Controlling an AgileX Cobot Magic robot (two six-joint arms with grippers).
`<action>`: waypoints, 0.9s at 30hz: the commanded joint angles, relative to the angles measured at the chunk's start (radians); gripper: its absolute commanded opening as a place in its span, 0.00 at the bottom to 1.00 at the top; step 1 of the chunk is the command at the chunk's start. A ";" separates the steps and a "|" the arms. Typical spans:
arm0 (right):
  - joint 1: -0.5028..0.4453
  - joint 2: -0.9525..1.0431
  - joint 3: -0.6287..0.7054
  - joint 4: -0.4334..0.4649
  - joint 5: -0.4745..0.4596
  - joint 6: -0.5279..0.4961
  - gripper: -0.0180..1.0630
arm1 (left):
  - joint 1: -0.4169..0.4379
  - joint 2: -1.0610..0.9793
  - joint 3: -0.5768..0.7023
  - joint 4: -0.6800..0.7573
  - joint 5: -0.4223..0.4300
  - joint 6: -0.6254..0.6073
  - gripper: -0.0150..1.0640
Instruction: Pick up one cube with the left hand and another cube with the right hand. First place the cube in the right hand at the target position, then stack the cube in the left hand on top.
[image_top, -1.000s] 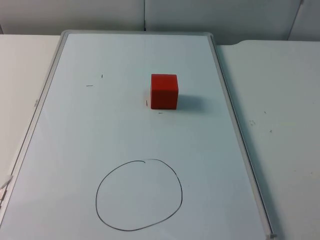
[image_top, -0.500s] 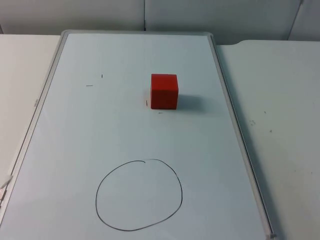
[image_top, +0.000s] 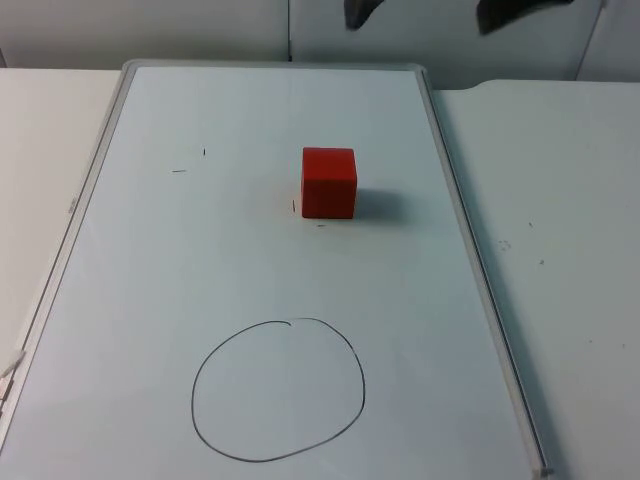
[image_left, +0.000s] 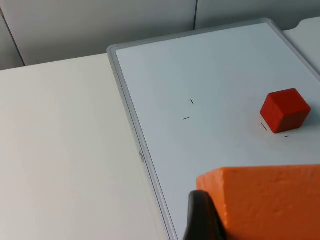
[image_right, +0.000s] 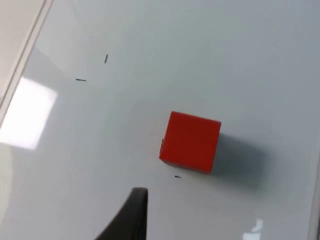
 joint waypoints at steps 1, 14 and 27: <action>0.010 0.051 -0.022 -0.022 -0.005 0.063 0.97 | -0.007 -0.007 0.003 0.002 -0.026 -0.003 0.28; 0.021 0.332 -0.152 0.039 -0.036 0.163 0.97 | -0.007 -0.007 0.003 -0.003 -0.026 -0.006 0.28; 0.021 0.480 -0.268 0.033 -0.029 0.167 0.97 | -0.007 -0.007 0.003 -0.005 -0.024 -0.006 0.28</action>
